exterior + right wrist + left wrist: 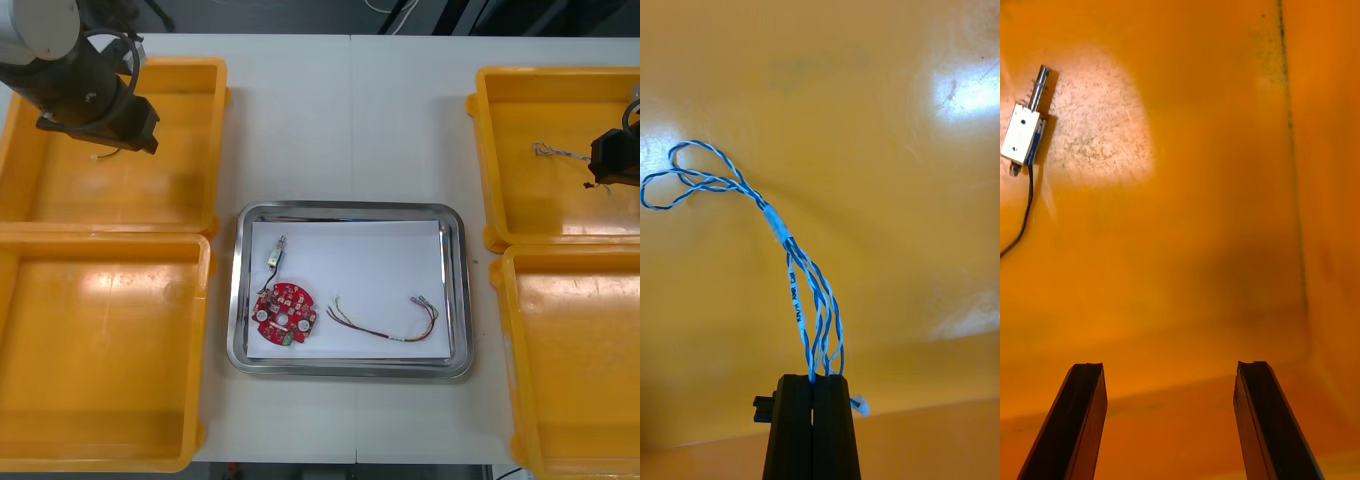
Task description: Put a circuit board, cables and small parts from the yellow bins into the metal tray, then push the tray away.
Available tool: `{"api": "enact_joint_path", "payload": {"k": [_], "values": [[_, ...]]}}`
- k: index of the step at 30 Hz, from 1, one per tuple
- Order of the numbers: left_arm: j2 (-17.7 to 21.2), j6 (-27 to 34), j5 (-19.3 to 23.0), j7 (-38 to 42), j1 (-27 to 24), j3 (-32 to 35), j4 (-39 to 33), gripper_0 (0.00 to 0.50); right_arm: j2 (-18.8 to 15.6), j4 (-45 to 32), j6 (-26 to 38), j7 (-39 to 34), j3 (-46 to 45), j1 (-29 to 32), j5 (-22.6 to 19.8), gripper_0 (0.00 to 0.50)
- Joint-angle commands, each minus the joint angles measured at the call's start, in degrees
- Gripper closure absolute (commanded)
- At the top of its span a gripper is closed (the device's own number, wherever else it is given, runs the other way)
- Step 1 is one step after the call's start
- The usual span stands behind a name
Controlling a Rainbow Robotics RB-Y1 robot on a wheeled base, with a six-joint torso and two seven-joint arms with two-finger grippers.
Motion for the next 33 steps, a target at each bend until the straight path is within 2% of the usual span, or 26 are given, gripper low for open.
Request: {"api": "enact_joint_path", "payload": {"k": [1,3,4,5,6,7,8,9,17,23,29,33], "values": [[0.36,-2.23,-0.85,-10.52,-3.05,3.20,2.09,0.000,-2.52,0.75,-1.16,3.28,0.62,-1.33,-0.35,0.500],[0.45,-3.28,-1.11,-12.72,-3.32,3.20,3.32,0.000,-2.52,0.93,-1.16,3.72,0.62,-1.33,-0.53,0.497],[0.36,-3.99,-1.20,-14.39,-3.67,3.29,4.38,0.000,-2.52,1.02,-1.16,4.07,0.62,-1.33,-0.35,0.449],[0.36,-4.69,-1.28,-15.97,-4.02,3.29,5.34,0.000,-2.52,1.02,-1.16,4.33,0.62,-1.25,-0.18,0.338],[0.18,-5.30,-1.55,-17.38,-4.46,3.37,6.49,0.000,-2.52,1.11,-1.16,4.69,0.62,-1.33,-0.18,0.200],[0.01,-5.57,-1.72,-18.08,-4.81,3.37,7.01,0.000,-2.52,1.11,-1.16,4.86,0.62,-1.33,-0.18,0.139],[-0.08,-6.01,-1.99,-19.49,-5.34,3.46,8.33,0.000,-2.52,1.19,-1.16,5.12,0.62,-1.33,-0.18,0.044],[-0.43,-6.62,-2.25,-20.54,-6.04,3.55,9.74,0.000,-2.52,1.28,-1.16,5.48,0.62,-1.33,-0.09,0.000],[-2.28,-12.86,-2.87,-23.62,-8.50,3.73,16.42,0.000,-2.87,1.19,-1.16,7.23,0.62,-1.33,0.26,0.000],[-3.86,-18.05,-3.83,-25.02,-9.82,3.81,20.46,0.000,-3.84,1.63,-3.00,15.58,0.62,-1.33,-0.35,0.000],[-4.21,-22.09,-4.98,-26.60,-10.08,3.73,23.27,0.000,-3.93,6.47,-3.53,21.91,0.62,-4.59,-1.14,0.000],[-4.74,-25.52,-5.77,-29.51,-11.05,3.81,27.32,0.000,-3.66,12.97,-3.62,27.36,0.97,-9.07,-1.93,0.000]]}}
